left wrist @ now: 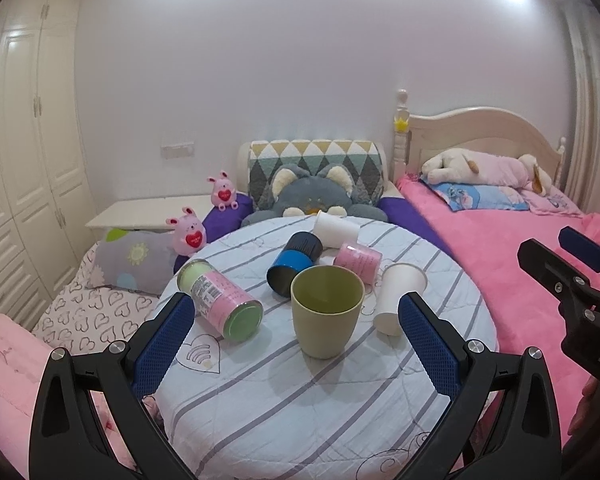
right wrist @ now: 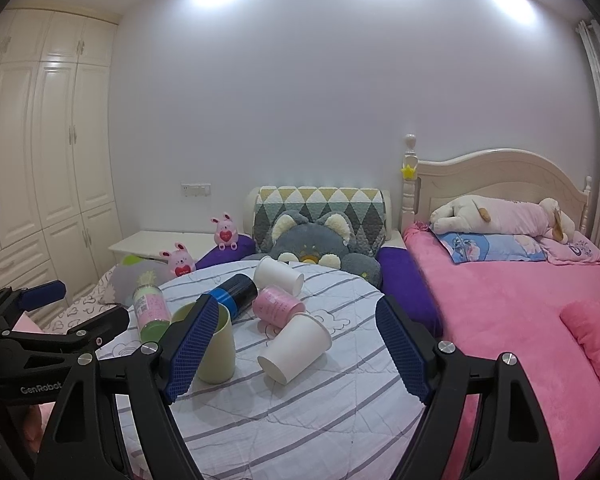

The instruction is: Flip cup upright

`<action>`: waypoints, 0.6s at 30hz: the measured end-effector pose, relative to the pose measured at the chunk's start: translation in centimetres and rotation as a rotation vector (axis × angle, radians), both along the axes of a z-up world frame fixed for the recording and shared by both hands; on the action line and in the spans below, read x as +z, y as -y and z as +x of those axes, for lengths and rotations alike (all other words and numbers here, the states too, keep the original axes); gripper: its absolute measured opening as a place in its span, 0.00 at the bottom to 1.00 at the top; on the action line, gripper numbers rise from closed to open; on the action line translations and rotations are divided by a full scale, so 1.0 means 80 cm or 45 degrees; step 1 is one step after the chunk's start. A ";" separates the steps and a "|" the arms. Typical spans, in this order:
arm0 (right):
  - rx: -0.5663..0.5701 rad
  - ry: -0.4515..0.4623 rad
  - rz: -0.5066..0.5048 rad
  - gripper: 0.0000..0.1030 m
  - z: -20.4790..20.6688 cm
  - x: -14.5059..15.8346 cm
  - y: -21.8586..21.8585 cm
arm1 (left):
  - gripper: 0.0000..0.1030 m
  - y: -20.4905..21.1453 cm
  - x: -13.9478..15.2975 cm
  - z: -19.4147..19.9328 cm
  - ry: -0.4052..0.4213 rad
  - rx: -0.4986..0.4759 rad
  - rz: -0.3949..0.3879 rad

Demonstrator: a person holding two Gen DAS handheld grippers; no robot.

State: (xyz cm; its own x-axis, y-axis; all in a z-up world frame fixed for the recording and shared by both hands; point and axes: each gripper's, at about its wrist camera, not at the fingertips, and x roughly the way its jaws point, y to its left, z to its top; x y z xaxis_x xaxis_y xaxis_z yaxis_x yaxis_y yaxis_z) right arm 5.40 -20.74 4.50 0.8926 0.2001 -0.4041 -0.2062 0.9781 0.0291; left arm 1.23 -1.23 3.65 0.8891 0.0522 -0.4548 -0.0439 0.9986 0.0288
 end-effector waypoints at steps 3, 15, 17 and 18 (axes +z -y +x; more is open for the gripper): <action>0.005 0.008 0.000 0.80 -0.001 0.000 0.000 | 1.00 0.002 0.002 -0.002 0.013 -0.009 0.003; 0.006 0.010 -0.004 0.80 -0.003 0.000 0.000 | 1.00 0.004 0.001 -0.001 0.012 -0.005 0.011; 0.007 0.010 -0.004 0.80 -0.003 0.000 0.000 | 1.00 0.004 0.000 -0.001 0.013 -0.007 0.010; 0.008 0.009 -0.006 0.80 -0.002 0.000 0.000 | 1.00 0.004 0.000 -0.001 0.014 -0.008 0.010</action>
